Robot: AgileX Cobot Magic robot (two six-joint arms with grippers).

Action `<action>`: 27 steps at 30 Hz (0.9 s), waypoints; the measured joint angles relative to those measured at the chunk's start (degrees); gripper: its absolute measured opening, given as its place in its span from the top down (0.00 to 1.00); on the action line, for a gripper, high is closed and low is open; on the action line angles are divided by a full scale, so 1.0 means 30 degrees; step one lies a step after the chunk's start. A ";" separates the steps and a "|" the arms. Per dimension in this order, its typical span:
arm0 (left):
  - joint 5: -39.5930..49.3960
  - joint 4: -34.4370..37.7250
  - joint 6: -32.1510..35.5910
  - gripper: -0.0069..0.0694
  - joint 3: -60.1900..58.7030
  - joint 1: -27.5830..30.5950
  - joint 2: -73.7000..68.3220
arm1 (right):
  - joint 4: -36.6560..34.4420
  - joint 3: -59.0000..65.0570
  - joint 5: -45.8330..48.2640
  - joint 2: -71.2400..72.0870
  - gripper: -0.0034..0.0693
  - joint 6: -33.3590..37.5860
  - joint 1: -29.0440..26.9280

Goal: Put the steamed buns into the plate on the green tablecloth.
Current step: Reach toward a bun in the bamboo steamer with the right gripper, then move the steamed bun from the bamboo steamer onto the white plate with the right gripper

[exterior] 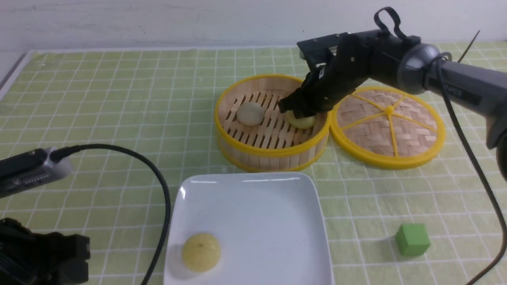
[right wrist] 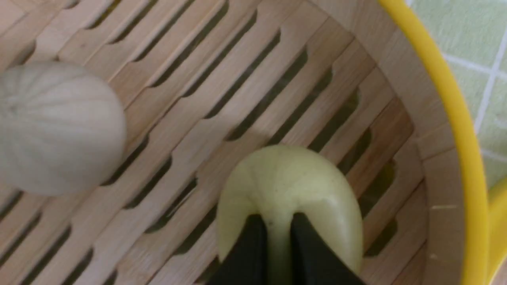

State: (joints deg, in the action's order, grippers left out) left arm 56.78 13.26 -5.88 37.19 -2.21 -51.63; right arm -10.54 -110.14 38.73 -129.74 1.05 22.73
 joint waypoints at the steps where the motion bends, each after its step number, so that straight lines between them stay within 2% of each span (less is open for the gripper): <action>1: -0.0017 0.0000 0.0000 0.49 0.0000 0.0000 0.0000 | -0.0231 0.0017 0.0508 0.0203 0.93 -0.0018 0.0000; 8: -0.0622 0.0000 0.0000 0.49 0.0000 0.0000 0.0000 | -0.0634 0.0817 0.5478 0.4401 0.93 0.0126 0.0751; 11: -0.1084 0.0000 0.0000 0.49 0.0000 0.0000 0.0000 | -0.1306 0.4038 0.6300 0.7782 0.93 0.0149 0.1946; 15: -0.1174 0.0000 0.0000 0.49 0.0000 0.0000 0.0000 | -0.2427 1.0421 0.4117 0.9765 0.93 -0.0028 0.4219; 17: -0.1216 0.0000 0.0000 0.49 0.0000 0.0000 0.0000 | -0.2541 1.3056 0.1018 0.9808 0.92 -0.0104 0.5096; 20: -0.1252 0.0000 0.0000 0.49 0.0000 0.0000 0.0000 | -0.2541 1.4716 -0.1575 0.9574 0.88 -0.0227 0.5414; 21: -0.1297 0.0000 0.0000 0.49 0.0000 0.0000 0.0000 | -0.2541 1.5360 -0.2779 0.9365 0.82 -0.0480 0.5469; 22: -0.1297 0.0000 0.0000 0.49 0.0000 0.0000 0.0000 | -0.2541 1.5360 -0.2909 0.9334 0.81 -0.0480 0.5469; 23: -0.1368 0.0000 0.0000 0.49 0.0000 0.0000 0.0000 | -0.2541 1.5638 -0.3573 0.9029 0.70 -0.0817 0.5485; 27: -0.1374 0.0000 0.0000 0.49 0.0000 0.0000 0.0000 | -0.2491 1.4938 -0.2453 0.8951 0.42 -0.1038 0.5398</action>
State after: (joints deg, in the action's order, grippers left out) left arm 52.66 13.26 -5.88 37.19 -2.21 -51.63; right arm -18.01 -65.33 31.37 -102.88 -2.06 38.92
